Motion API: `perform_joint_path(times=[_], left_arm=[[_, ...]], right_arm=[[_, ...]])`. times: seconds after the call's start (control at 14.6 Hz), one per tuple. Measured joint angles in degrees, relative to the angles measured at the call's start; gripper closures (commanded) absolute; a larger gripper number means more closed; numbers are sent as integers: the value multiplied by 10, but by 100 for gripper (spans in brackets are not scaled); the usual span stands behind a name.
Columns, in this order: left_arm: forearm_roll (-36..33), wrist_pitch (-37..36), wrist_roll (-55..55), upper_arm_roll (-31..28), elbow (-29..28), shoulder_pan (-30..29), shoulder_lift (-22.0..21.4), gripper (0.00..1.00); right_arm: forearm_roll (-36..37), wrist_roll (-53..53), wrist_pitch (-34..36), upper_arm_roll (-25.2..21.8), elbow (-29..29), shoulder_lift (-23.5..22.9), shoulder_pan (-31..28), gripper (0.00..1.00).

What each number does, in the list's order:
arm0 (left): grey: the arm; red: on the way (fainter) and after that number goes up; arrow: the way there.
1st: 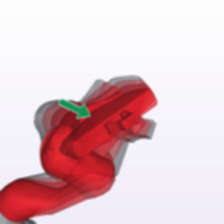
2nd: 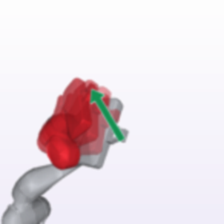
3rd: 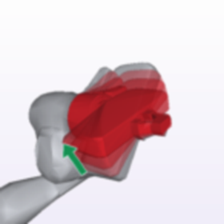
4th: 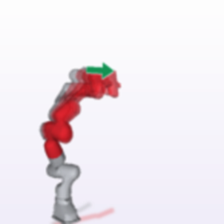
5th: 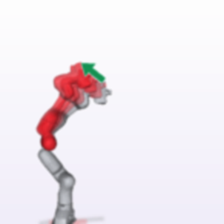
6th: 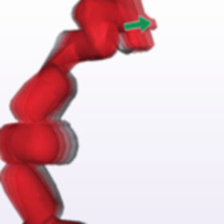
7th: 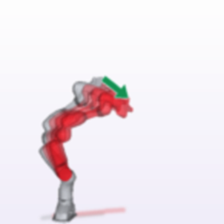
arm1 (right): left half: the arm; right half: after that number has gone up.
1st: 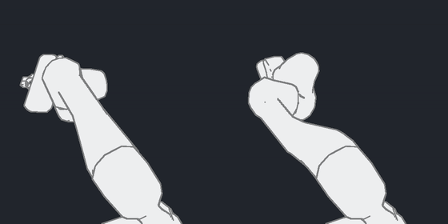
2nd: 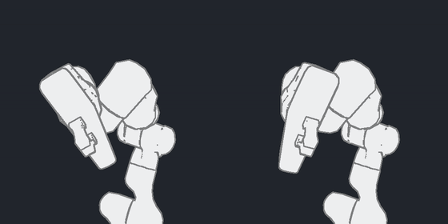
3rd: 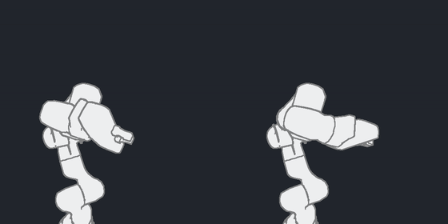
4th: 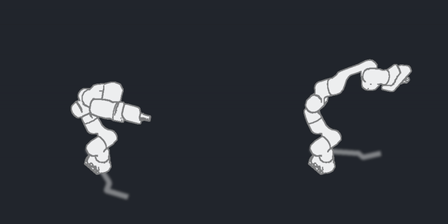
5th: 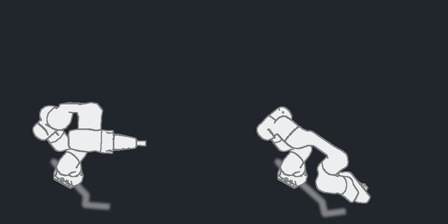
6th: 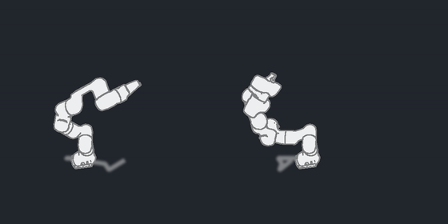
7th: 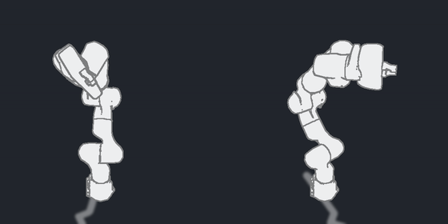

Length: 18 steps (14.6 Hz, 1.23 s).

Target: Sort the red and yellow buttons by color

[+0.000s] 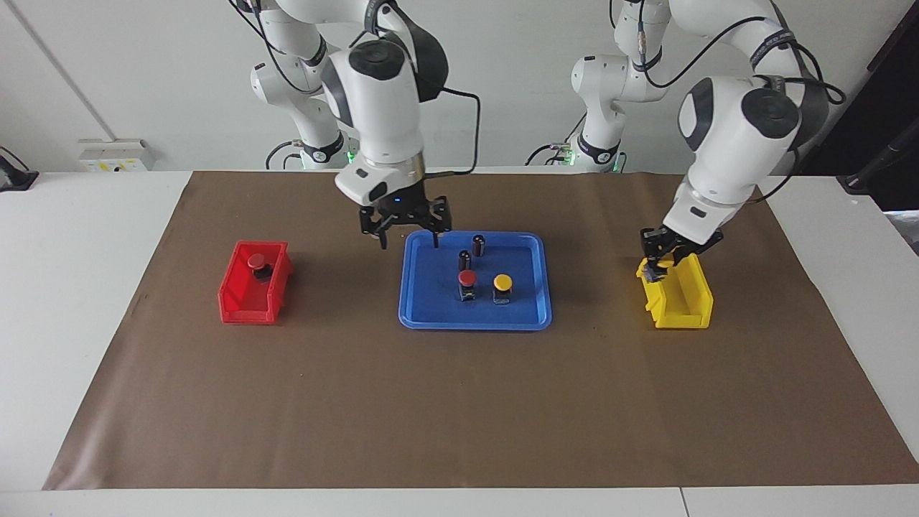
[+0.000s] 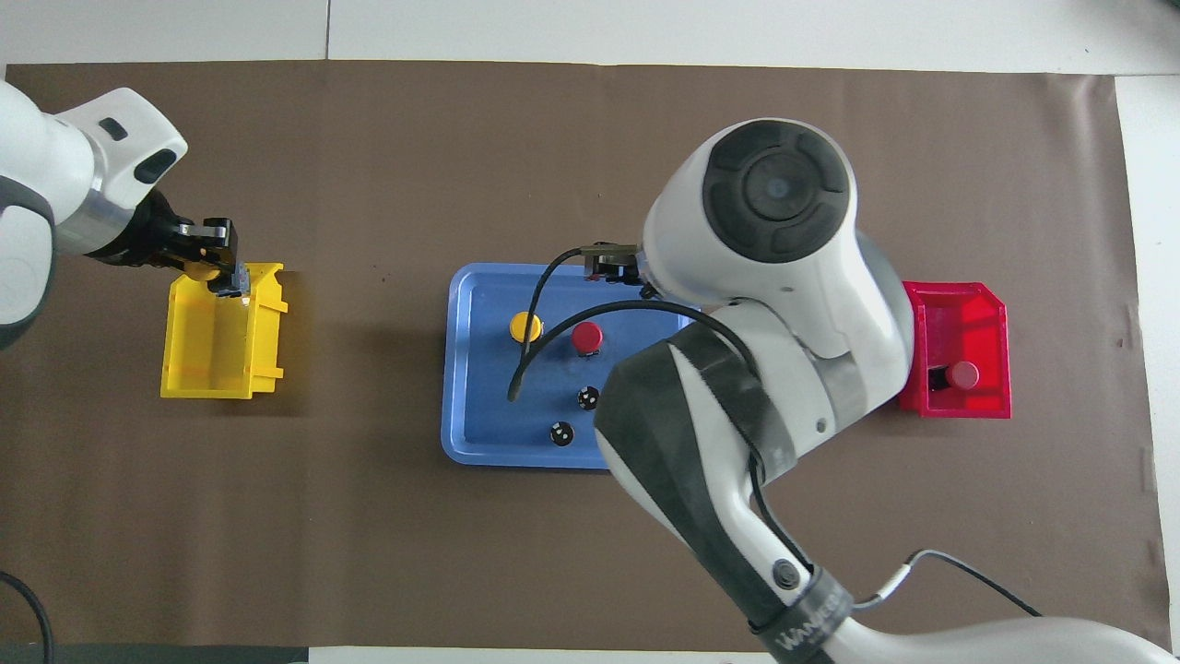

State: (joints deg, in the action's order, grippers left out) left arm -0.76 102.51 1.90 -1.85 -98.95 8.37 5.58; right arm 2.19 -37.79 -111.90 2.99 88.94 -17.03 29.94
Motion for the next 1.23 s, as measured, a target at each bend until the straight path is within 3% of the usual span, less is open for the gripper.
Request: perform_joint_path(times=[0.27,0.62,0.96,1.23], left_arm=[[0,69,-54,0,-88,-34,-26,99],[0,188,-71,1,-213,-46,-46,99],[0,240,-71,1,-276,-55,-46,99],[0,253,-71,1,-291,-55,-47,77]], right_arm=[[23,-51,-78,-2,20,-65,36,11],[24,-60,-106,-3,59,-68,50,13],[24,-60,-138,-5,99,-59,50,21],[24,-60,-164,-5,126,-53,50,35]])
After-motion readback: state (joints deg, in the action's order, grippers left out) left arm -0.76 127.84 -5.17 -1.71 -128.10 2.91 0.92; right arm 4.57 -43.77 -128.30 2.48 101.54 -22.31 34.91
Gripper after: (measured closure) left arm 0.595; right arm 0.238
